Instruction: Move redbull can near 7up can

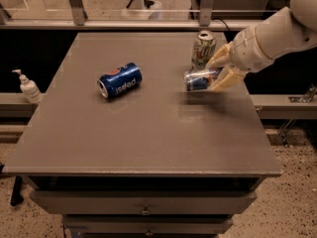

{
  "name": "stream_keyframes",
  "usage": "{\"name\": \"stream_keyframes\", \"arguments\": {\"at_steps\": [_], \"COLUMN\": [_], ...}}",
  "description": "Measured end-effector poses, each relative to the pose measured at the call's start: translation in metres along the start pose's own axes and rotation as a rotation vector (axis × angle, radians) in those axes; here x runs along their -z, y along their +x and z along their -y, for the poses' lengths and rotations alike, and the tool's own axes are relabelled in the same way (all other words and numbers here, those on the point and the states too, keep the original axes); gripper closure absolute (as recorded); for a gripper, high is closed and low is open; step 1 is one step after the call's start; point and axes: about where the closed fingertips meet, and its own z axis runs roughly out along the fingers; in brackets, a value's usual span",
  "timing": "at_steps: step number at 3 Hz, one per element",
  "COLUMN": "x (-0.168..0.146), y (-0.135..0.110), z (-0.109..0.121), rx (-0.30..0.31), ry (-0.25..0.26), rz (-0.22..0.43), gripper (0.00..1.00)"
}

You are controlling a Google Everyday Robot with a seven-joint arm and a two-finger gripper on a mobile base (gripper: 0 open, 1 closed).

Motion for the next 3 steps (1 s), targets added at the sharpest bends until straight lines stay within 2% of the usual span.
{"name": "stream_keyframes", "arguments": {"at_steps": [1, 3], "x": [-0.005, -0.025], "y": [0.014, 0.025], "z": [0.017, 0.028], "rx": [0.037, 0.075], "ry": [0.005, -0.005], "rz": [0.001, 0.027], "gripper": [1.00, 0.60]}}
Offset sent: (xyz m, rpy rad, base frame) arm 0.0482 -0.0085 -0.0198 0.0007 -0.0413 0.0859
